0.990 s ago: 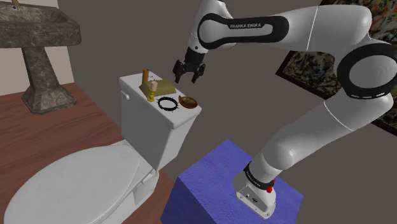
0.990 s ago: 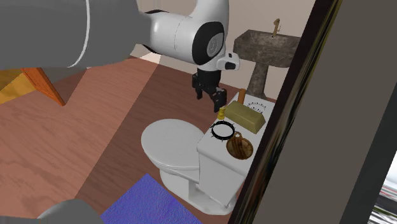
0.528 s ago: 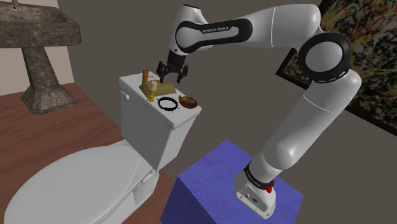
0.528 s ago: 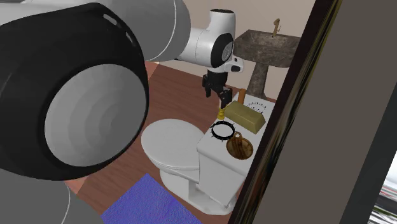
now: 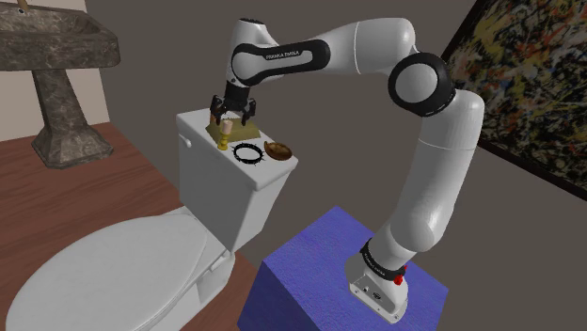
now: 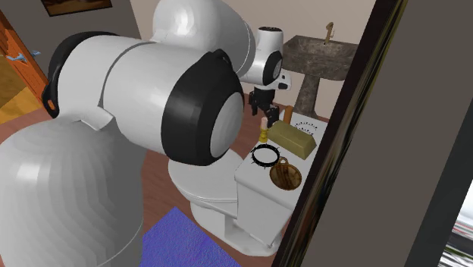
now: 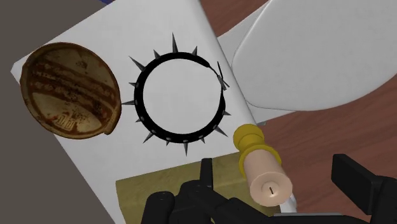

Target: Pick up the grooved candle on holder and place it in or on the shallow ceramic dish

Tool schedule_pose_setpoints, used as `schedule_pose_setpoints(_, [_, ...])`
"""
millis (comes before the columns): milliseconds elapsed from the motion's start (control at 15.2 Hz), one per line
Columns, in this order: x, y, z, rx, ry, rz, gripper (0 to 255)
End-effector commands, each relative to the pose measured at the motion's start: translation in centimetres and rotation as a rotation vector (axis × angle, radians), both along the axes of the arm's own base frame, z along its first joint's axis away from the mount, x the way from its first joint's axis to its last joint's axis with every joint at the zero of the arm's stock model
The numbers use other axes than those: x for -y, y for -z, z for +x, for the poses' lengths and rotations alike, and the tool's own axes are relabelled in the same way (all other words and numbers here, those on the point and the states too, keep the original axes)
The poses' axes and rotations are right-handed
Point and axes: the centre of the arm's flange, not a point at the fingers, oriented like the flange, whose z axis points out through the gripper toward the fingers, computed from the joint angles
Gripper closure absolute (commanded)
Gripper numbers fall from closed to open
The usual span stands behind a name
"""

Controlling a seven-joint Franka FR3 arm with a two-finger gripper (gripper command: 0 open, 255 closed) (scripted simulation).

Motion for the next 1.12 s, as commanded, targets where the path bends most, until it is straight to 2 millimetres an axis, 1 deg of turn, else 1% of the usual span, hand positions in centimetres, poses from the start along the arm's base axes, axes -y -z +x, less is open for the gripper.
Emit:
schedule_pose_setpoints(0, [-0.1, 1.0, 0.5, 0.0, 0.003, -0.001, 0])
schedule_pose_setpoints(396, [-0.1, 3.9, 0.6, 0.0, 0.003, -0.001, 0])
schedule_pose_setpoints(858, [-0.1, 3.9, 0.6, 0.0, 0.003, -0.001, 0])
schedule_pose_setpoints(924, [-0.1, 3.9, 0.6, 0.0, 0.003, -0.001, 255])
schedule_pose_setpoints(1056, [-0.1, 3.9, 0.6, 0.0, 0.003, -0.001, 255])
